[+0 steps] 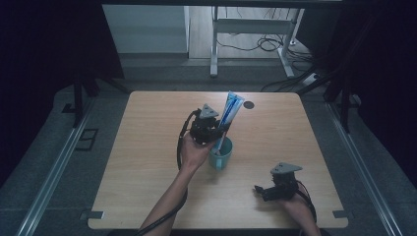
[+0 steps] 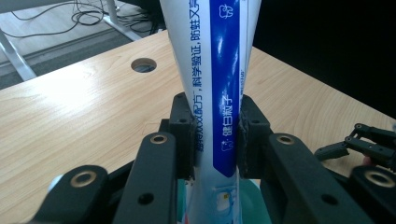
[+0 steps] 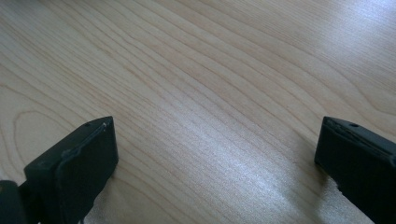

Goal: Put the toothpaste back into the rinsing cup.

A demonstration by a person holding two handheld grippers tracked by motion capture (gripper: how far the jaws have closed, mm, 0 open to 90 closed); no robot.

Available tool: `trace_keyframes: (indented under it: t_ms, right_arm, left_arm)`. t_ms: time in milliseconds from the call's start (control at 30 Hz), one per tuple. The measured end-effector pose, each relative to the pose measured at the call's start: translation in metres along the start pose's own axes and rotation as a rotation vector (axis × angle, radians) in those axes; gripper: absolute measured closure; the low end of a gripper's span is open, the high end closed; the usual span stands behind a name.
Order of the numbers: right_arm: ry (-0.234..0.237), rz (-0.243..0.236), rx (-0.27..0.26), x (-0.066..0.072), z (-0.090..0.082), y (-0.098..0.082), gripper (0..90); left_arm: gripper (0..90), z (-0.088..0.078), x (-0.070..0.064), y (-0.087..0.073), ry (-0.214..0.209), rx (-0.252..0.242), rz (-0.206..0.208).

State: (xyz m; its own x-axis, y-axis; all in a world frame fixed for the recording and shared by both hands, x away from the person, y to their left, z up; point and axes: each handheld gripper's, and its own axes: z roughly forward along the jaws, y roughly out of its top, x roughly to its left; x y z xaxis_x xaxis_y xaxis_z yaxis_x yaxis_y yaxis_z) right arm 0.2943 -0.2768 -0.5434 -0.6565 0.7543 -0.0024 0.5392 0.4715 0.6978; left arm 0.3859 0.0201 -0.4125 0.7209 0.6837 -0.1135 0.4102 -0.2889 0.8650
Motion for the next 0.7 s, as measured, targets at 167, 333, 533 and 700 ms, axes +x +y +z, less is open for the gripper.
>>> trace_keyframes:
  t_ms: [167,333,533,700]
  right_arm:
    - [0.000,-0.001,0.000,0.000,0.000,0.000,0.0]
    - [-0.001,-0.001,-0.001,0.000,0.000,0.000,0.0]
    - [-0.001,-0.001,0.000,0.000,0.000,0.000,0.0]
    - [0.000,0.000,-0.001,0.000,0.000,0.000,0.0]
  left_arm:
    - [72.4,0.004,0.000,-0.006,0.000,-0.003,-0.004]
    - [72.3,0.007,0.000,-0.011,0.001,-0.006,-0.009]
    - [72.3,0.010,-0.001,-0.016,0.003,-0.005,-0.013]
    - [72.1,0.014,-0.001,-0.020,0.002,0.005,-0.014]
